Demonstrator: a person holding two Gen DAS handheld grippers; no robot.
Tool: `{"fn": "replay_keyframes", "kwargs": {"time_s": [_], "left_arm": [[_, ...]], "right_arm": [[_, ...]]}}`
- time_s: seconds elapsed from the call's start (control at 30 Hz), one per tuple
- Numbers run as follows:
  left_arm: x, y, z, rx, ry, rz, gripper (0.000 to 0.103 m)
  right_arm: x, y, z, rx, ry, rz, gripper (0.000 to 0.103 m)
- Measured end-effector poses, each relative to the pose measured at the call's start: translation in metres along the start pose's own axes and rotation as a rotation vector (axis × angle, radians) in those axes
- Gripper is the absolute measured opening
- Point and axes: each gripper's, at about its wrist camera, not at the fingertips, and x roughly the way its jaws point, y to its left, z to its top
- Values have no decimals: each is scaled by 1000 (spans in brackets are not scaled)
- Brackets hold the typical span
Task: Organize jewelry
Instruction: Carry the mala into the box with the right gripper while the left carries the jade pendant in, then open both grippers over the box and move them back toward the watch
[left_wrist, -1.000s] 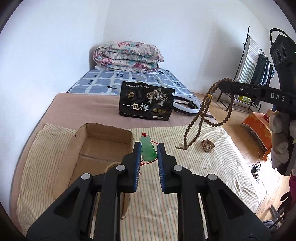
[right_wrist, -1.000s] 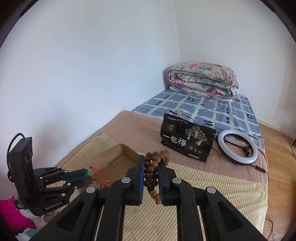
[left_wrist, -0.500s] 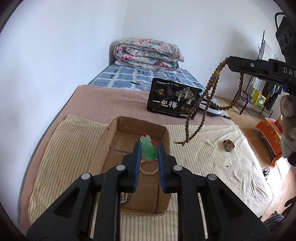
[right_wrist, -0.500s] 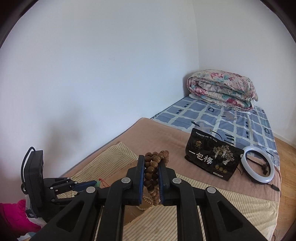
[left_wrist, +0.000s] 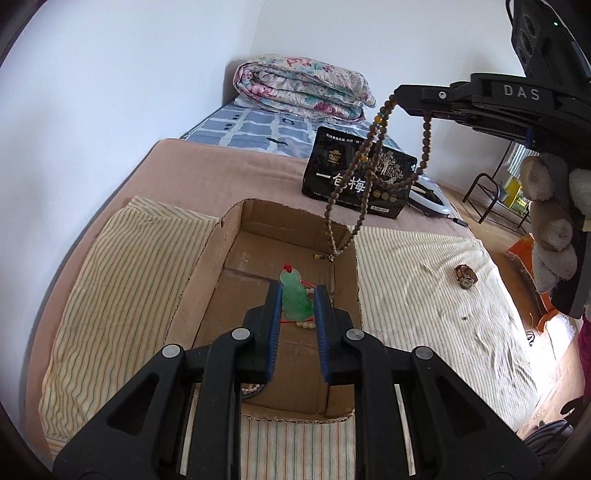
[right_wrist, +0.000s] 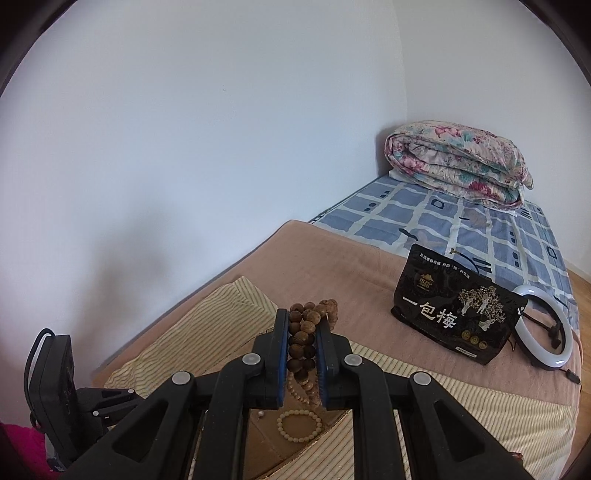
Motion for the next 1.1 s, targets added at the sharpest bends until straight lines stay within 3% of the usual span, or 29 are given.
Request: {"fn": "replay_keyframes", "kwargs": {"time_s": [0.5,0.8,0.83,0.87,1.0,1.1], "left_arm": [[40,-5,-23,-4,85,-19,16],[54,-4,-30,-7,124,-20,16],[55,-4,-30,-6,126,-20,16],[56,-4,-29,-4,128,-19,16],[55,-7,-29,5,126,-18,16],[55,-7,-28,0,128,-12,20]], "right_arm": [[80,-9,-37,32,146,39,11],[98,-13,-52,41,188,50,13],[98,-13,-53,40,186,45,16],[97,-13,-53,40,184,40,27],[92,-14,-52,49,180,28,40],[85,-14,-52,44,163,9,58]]}}
